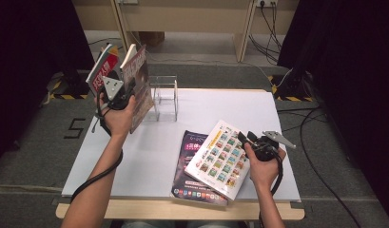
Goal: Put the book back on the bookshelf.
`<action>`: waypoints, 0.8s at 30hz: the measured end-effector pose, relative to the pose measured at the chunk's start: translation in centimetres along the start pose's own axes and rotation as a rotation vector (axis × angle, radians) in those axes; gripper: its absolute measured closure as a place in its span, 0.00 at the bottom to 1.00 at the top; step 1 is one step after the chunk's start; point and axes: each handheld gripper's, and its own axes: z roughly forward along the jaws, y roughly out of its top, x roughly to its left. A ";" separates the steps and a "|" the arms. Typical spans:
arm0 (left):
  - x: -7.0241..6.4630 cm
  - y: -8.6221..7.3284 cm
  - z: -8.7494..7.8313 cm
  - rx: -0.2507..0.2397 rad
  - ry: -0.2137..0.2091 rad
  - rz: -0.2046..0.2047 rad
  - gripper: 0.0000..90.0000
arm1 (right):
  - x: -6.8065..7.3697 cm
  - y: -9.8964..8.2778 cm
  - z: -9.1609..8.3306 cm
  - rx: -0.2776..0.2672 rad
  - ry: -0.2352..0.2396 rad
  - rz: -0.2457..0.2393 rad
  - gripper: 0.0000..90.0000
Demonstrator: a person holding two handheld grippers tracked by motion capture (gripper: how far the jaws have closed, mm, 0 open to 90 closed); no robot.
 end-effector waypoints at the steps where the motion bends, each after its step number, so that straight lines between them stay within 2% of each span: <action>1: -0.1 0.1 0.4 -0.004 0.005 -0.001 0.93 | 0.0 0.0 0.0 -0.002 0.001 0.000 0.61; 6: -0.1 -0.2 1.3 -0.003 0.012 -0.011 0.93 | -0.1 0.0 -0.1 -0.002 0.000 0.001 0.61; 24: -0.5 -0.8 4.1 0.011 0.036 0.004 0.93 | -0.3 0.0 -0.1 -0.005 0.003 0.004 0.61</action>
